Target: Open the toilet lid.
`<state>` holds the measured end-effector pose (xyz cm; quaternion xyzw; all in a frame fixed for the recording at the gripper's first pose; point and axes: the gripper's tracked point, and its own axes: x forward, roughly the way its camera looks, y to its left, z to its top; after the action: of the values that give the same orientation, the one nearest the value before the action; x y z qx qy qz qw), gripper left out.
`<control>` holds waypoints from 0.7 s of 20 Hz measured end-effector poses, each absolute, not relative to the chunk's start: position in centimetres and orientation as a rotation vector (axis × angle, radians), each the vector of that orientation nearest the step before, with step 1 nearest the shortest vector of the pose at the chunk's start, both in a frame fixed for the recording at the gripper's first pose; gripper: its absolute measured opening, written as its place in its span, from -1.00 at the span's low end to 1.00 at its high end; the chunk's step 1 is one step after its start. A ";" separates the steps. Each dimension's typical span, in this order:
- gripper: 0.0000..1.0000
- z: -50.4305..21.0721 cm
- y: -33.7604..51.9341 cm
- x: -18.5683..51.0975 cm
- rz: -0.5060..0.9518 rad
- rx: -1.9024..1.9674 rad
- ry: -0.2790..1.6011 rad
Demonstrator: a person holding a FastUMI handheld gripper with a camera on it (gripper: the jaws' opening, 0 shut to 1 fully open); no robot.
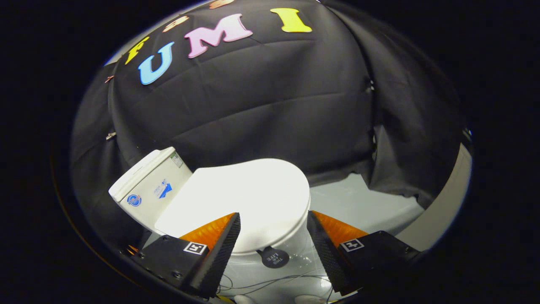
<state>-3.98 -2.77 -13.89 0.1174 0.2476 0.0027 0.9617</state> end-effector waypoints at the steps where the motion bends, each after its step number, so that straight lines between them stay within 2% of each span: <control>1: 0.97 -15.2 -3.0 -4.3 -0.012 0.275 0.541; 6: 0.95 -20.5 -2.7 -6.2 -0.057 0.513 0.713; 9: 0.78 -21.2 -1.6 -6.2 -0.046 0.659 0.761; 10: 0.78 -21.4 -1.4 -6.5 -0.040 0.721 0.779; 13: 0.21 -22.4 -0.9 -7.0 -0.047 0.827 0.810; 14: 0.21 -22.0 -0.9 -6.7 -0.041 0.859 0.800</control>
<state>-6.67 -0.90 -22.03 0.4051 0.3776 -0.0194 0.8324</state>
